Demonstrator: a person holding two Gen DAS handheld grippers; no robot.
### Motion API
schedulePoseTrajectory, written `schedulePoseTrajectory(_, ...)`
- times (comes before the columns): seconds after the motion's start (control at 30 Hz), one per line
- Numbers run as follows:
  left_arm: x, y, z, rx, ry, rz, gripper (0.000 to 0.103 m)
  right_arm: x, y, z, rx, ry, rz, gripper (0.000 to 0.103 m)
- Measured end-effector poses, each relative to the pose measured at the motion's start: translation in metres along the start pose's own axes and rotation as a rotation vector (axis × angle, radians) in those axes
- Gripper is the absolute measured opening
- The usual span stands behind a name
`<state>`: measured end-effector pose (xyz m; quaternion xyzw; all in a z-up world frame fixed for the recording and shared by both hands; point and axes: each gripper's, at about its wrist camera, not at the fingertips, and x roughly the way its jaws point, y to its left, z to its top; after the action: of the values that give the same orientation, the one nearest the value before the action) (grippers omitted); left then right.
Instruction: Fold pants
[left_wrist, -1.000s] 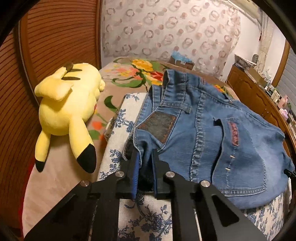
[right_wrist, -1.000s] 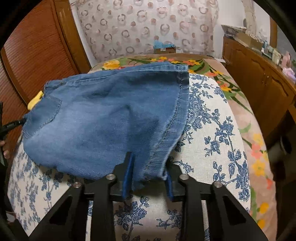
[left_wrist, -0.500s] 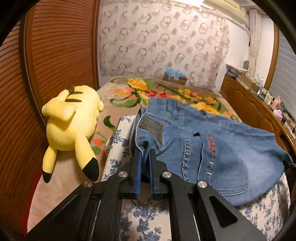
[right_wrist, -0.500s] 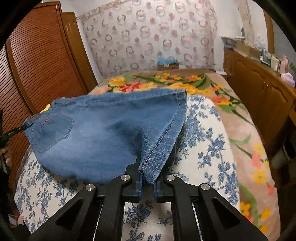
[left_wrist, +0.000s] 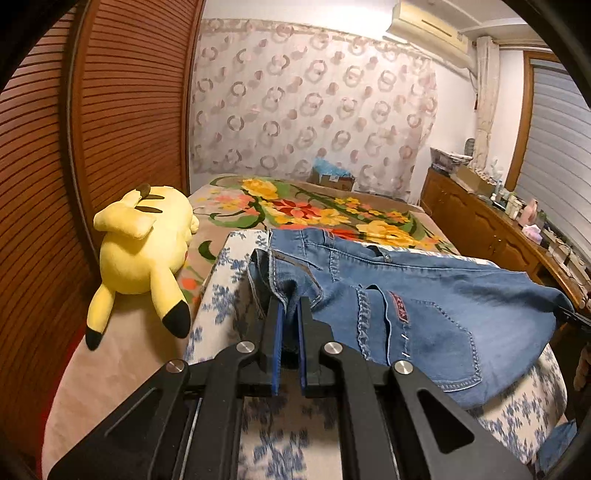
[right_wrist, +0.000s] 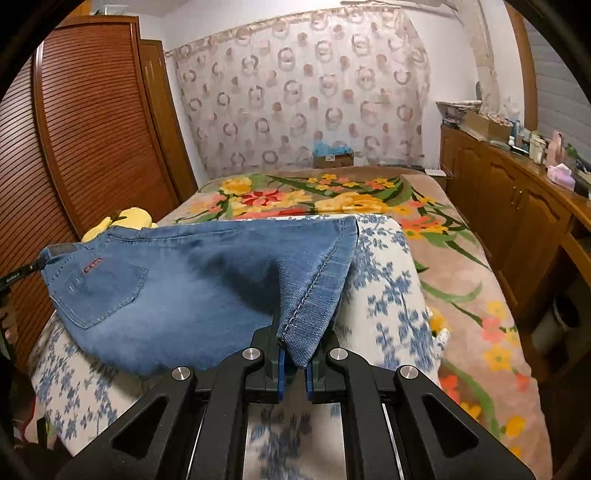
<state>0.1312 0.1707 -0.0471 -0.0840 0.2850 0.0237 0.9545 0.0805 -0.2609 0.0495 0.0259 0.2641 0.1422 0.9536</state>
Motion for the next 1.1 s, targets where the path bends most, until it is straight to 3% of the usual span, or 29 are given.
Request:
schedulePoseTrajectory(0.43,-0.066,-0.008,-0.049,0.014,-0.052,-0.05,0.008,-0.062,0.012,-0.047,-0.024,-0.055,-0.05,0.007)
schedulePoseTrajectory(0.63,-0.063,-0.015,-0.076,0.062,0.02,-0.023,0.008,-0.067,0.006,-0.062,-0.012,-0.027,-0.037,0.007)
schedulePoseTrajectory(0.83,-0.05,-0.007,-0.092,0.026,0.097,-0.005,0.009,-0.048,-0.002,-0.07,0.056,0.03,-0.034,0.007)
schedulePoseTrajectory(0.93,-0.048,-0.008,-0.094,0.038,0.111,0.017,0.013,-0.047,-0.005,-0.069,0.07,0.034,-0.029,0.007)
schedulePoseTrajectory(1.03,-0.05,-0.008,-0.094,0.045,0.111,0.033,0.025,-0.05,-0.007,-0.068,0.087,0.04,-0.028,0.01)
schedulePoseTrajectory(1.1,-0.054,-0.009,-0.093,0.052,0.092,0.043,0.051,-0.052,-0.005,-0.066,0.082,0.037,-0.033,0.013)
